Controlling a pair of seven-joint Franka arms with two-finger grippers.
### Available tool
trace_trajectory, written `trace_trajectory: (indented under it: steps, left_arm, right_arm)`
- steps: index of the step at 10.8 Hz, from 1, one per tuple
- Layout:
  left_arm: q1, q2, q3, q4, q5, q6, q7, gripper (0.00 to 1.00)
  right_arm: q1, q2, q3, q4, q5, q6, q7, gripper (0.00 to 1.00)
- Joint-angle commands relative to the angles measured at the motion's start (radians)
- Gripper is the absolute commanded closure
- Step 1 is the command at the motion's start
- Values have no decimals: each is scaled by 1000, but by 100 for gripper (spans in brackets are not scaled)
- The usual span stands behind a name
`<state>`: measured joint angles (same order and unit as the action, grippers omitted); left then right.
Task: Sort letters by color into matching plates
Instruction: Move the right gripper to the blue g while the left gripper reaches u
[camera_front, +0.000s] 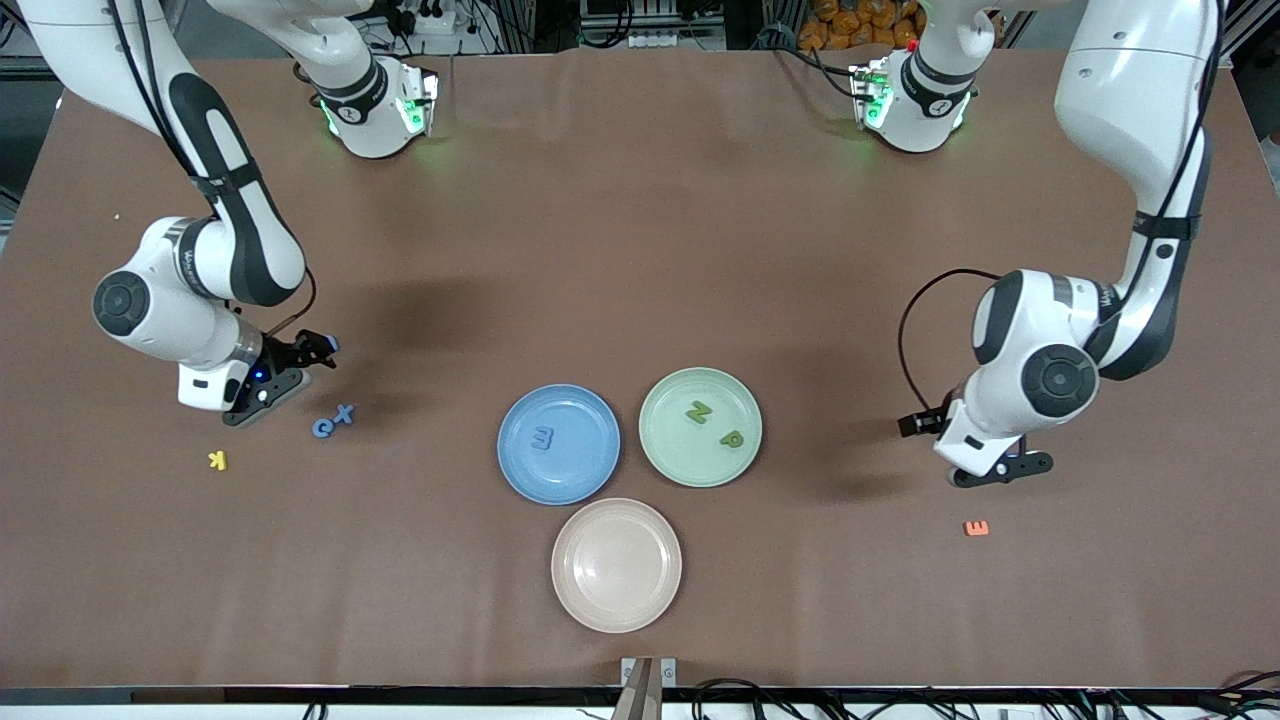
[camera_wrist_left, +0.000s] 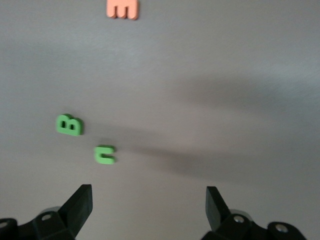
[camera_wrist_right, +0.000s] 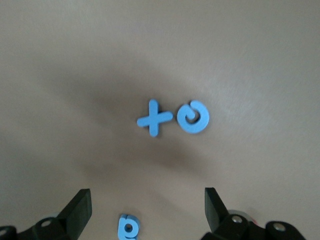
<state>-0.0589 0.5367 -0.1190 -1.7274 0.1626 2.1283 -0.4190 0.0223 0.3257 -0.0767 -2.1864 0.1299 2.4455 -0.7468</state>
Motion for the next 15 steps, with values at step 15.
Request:
trace_trajectory:
  steps: [15]
  left_arm:
    - [146, 12, -14, -285, 11, 409, 233, 0]
  right_arm:
    - [-51, -40, 14, -302, 8, 303, -11, 0]
